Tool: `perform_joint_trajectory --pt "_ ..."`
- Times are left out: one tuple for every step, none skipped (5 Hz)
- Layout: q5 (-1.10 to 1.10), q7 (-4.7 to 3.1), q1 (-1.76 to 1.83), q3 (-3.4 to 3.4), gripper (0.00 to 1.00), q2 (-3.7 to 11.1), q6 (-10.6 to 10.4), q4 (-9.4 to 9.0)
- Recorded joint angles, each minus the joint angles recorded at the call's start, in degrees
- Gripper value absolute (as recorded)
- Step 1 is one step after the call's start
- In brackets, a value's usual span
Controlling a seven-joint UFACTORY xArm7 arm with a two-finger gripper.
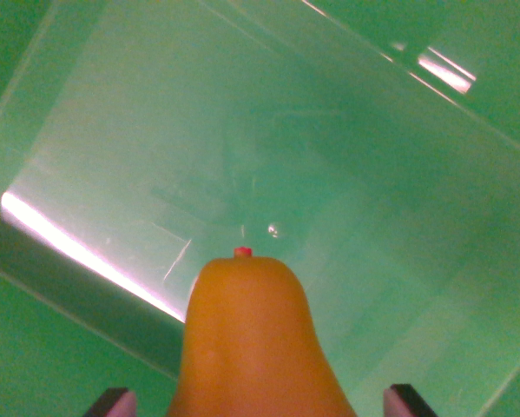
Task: Pick fruit
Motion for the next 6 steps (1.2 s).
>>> perform_joint_trajectory --pt "0.08 -0.19 0.03 0.04 1.0 -1.06 2.7 1.63" --pt "0.08 -0.19 0.03 0.04 1.0 -1.06 2.7 1.63" --pt "0.15 -0.35 0.06 0.07 1.0 -2.02 5.1 3.12" --pt "0.15 -0.35 0.06 0.07 1.0 -2.02 5.1 3.12" --pt "0.23 -0.54 0.09 0.11 1.0 -3.06 7.8 4.72" --pt "0.23 -0.54 0.09 0.11 1.0 -3.06 7.8 4.72"
